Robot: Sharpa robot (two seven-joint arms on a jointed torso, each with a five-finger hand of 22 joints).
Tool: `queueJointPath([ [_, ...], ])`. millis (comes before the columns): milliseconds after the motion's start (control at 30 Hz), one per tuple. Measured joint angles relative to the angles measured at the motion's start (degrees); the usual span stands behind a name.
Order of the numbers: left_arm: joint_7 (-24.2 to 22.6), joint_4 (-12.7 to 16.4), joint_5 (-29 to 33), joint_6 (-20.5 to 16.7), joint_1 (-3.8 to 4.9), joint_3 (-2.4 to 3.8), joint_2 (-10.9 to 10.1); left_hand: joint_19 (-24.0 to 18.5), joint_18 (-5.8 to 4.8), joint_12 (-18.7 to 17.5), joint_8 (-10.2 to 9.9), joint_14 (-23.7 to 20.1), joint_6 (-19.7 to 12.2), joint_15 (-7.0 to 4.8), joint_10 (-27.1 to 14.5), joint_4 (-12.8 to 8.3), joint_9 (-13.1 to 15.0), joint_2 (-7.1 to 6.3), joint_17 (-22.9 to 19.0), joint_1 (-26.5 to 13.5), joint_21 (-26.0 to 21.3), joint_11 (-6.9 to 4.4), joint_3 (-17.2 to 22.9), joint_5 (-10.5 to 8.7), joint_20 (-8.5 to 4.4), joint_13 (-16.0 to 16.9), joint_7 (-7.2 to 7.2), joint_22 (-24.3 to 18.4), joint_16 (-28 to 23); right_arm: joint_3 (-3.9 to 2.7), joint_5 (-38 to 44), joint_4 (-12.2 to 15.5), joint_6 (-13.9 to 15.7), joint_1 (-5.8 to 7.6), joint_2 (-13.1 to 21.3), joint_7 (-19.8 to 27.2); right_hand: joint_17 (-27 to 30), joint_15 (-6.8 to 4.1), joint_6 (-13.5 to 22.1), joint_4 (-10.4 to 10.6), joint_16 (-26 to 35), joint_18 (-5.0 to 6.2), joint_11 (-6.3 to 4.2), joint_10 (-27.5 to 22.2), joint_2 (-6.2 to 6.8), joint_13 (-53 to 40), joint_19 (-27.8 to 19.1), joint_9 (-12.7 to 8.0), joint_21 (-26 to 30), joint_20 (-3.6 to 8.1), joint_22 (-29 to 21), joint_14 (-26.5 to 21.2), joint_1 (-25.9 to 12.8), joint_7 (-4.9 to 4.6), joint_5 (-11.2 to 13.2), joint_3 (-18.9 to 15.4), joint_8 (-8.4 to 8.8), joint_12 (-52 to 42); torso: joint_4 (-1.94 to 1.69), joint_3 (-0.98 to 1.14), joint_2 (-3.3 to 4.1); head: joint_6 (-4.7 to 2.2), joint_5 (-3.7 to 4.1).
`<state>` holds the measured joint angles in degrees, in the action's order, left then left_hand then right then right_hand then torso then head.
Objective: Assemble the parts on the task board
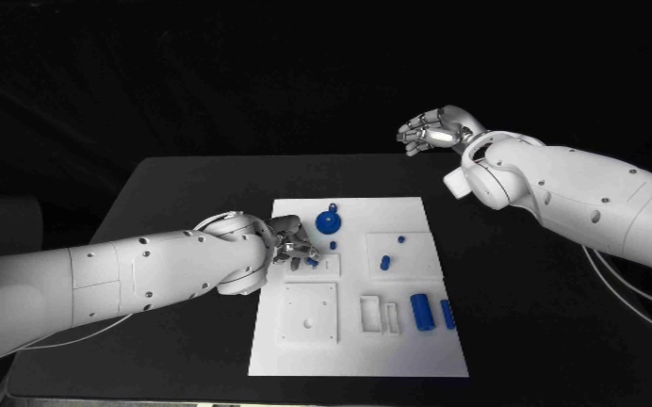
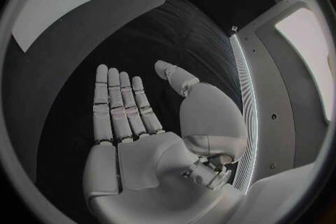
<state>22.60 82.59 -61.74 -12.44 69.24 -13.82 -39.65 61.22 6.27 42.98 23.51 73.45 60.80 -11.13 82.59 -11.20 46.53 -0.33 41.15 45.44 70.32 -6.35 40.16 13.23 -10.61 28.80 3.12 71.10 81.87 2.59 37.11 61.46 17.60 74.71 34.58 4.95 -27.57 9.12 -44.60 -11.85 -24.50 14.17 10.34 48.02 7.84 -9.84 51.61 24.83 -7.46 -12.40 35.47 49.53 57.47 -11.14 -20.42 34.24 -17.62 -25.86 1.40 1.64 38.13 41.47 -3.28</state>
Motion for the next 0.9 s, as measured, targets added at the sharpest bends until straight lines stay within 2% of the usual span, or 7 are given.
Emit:
queueJointPath([
  [300, -0.9, 0.6, 0.4, -4.5, -0.46, -0.01, -0.5, -0.1, 0.01, 0.0, 0.0, -0.1, 0.0, -0.1, -0.2, 0.1, 0.0, -0.33, -0.1, 0.6, 0.0, -0.18, 0.1, -0.22, 0.09, -0.2, 0.0, 0.0, 0.0, 0.0, 0.0, 0.0, -0.1, -0.12, 0.1, 0.0, 0.2, 0.0, 0.0, 0.0, 0.0, -0.02, 0.0, 0.0, 0.0, 0.2, 0.0, -0.1, 0.0, 0.0, -0.1, 0.0, 0.0, 0.0, 0.0, 0.0, 0.0, 0.0, -0.04, 0.01, -0.05, 0.1, 0.1],
  [600, -1.2, 0.5, 0.6, -5.4, -0.75, -0.04, -0.6, -0.1, 0.03, 0.3, 0.0, -0.1, 0.0, -0.09, -0.2, 0.3, 0.0, -0.7, -0.2, 1.0, 0.0, -0.19, 0.3, -0.65, 0.1, -0.5, 0.0, 0.0, 0.0, 0.01, 0.3, 0.0, -0.1, -0.3, 0.1, 0.0, 0.2, 0.0, 0.0, 0.0, 0.0, -0.03, 0.0, 0.0, 0.0, 0.4, 0.0, -0.1, 0.0, 0.0, -0.1, 0.0, 0.0, 0.01, 0.0, 0.0, 0.0, 0.0, -0.07, 0.02, -0.07, 0.18, -0.02],
  [900, -1.5, 0.2, -0.3, -5.5, -2.17, -0.04, -0.1, -0.1, 0.04, 0.7, -0.1, -0.1, 0.0, -0.08, -0.2, 0.3, 0.0, -1.15, -0.2, 1.5, 0.0, -0.18, 0.3, -0.67, 0.1, -0.6, 0.0, 0.0, 0.0, 0.01, 0.5, 0.0, -0.3, -0.32, 0.1, 0.0, 0.3, 0.0, 0.0, -0.2, 0.0, -0.04, 0.0, 0.0, 0.0, 0.4, 0.0, -0.2, 0.2, 0.0, -0.2, 0.0, 0.0, 0.01, 0.0, -0.2, 0.0, 0.0, -0.01, -0.01, -0.05, 0.32, -0.25],
])
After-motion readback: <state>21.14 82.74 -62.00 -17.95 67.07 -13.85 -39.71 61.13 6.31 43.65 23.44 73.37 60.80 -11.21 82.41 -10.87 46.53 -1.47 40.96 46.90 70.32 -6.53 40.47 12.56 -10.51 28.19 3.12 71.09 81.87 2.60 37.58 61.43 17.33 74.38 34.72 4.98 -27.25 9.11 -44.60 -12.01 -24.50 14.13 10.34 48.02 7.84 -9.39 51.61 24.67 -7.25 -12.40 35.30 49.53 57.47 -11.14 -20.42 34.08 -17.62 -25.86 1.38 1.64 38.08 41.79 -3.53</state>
